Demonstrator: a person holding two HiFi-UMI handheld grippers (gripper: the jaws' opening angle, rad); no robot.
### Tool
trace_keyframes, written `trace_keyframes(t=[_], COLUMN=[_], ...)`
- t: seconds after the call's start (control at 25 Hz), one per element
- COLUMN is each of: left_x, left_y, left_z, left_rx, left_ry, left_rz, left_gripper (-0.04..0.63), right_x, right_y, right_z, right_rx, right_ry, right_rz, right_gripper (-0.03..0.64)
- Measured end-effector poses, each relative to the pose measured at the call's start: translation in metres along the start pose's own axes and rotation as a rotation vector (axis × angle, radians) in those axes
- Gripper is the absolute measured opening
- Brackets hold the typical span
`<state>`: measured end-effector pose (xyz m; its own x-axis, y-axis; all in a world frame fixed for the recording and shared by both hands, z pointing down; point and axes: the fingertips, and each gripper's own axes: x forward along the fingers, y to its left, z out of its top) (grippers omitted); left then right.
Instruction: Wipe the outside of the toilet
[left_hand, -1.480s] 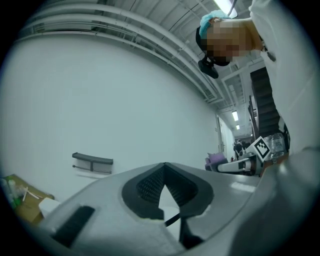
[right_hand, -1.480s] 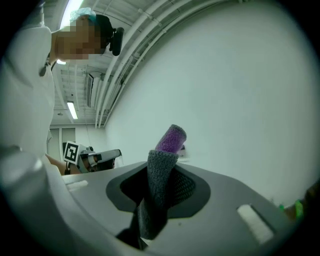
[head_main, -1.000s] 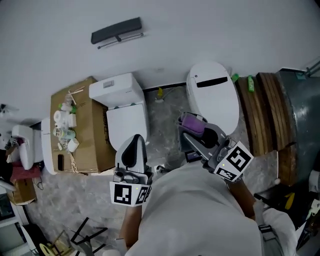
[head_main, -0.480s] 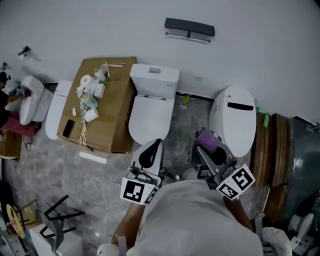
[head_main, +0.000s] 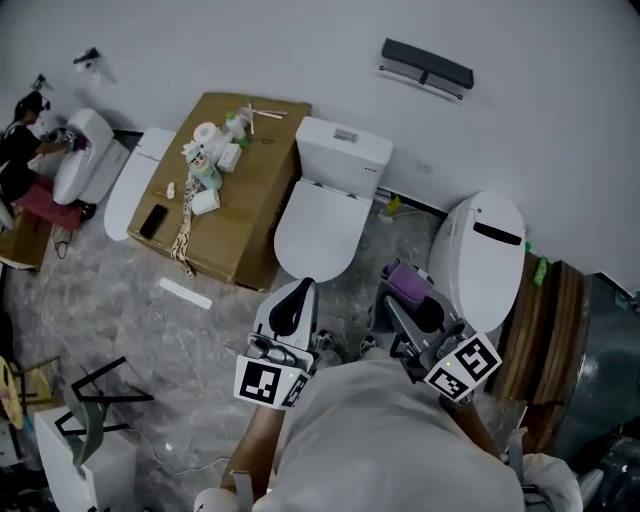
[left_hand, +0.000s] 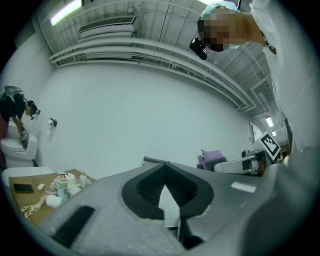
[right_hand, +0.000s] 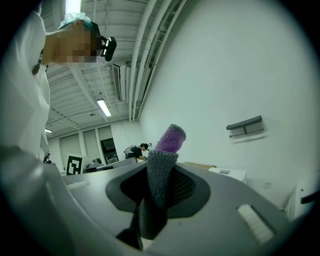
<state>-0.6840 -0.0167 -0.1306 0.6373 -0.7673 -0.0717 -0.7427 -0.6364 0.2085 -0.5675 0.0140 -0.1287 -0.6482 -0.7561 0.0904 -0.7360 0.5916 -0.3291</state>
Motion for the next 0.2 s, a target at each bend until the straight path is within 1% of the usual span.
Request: trace_keyframes(t=[0.2], left_x=[0.003], left_y=[-0.020], left_z=[-0.006], left_rx=[-0.021], left_ry=[0.004], left_rz=[0.075], left_gripper=[0.005], right_x=[-0.017], right_y=[-0.013], right_z=[-0.004], right_rx=[-0.003], right_ry=[0.054], right_rz=[0.052], right_gripper=[0.091])
